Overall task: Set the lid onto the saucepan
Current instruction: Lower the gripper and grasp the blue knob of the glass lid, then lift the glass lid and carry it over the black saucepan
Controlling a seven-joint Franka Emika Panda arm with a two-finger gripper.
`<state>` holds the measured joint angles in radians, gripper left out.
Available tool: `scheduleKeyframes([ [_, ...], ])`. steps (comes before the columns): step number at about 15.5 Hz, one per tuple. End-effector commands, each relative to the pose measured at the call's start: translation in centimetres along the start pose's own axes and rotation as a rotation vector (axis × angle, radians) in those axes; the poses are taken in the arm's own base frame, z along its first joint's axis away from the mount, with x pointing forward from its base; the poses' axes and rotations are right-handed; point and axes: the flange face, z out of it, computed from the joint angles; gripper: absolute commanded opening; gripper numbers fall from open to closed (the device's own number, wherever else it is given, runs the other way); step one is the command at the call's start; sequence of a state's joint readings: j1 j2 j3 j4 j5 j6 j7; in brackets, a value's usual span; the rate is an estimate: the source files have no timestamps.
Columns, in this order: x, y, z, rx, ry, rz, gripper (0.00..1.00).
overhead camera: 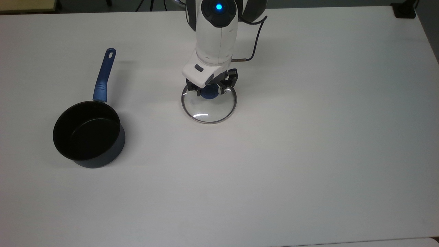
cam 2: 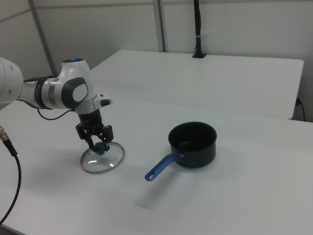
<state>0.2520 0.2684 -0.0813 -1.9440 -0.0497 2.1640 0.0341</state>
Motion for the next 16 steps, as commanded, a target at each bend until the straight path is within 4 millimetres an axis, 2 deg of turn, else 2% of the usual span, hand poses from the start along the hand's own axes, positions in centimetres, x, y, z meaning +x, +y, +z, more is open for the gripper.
scheduleKeyframes([
  [1, -0.1, 0.1, 0.0, 0.015, 0.011, 0.008, 0.69],
  [2, -0.2, 0.1, 0.1, 0.016, 0.003, 0.012, 0.61],
  [3, -0.2, 0.2, -0.1, 0.018, 0.004, 0.026, 0.59],
  [5, -0.2, 0.9, -0.9, 0.017, -0.024, 0.054, 0.56],
  [7, 0.3, 2.4, -2.6, 0.015, -0.045, 0.078, 0.55],
  [10, 1.3, 4.7, -5.8, 0.016, -0.021, 0.112, 0.55],
  [12, 2.3, 6.4, -8.7, 0.011, 0.024, 0.130, 0.55],
  [16, 3.1, 11.5, -13.1, -0.007, 0.118, 0.168, 0.55],
])
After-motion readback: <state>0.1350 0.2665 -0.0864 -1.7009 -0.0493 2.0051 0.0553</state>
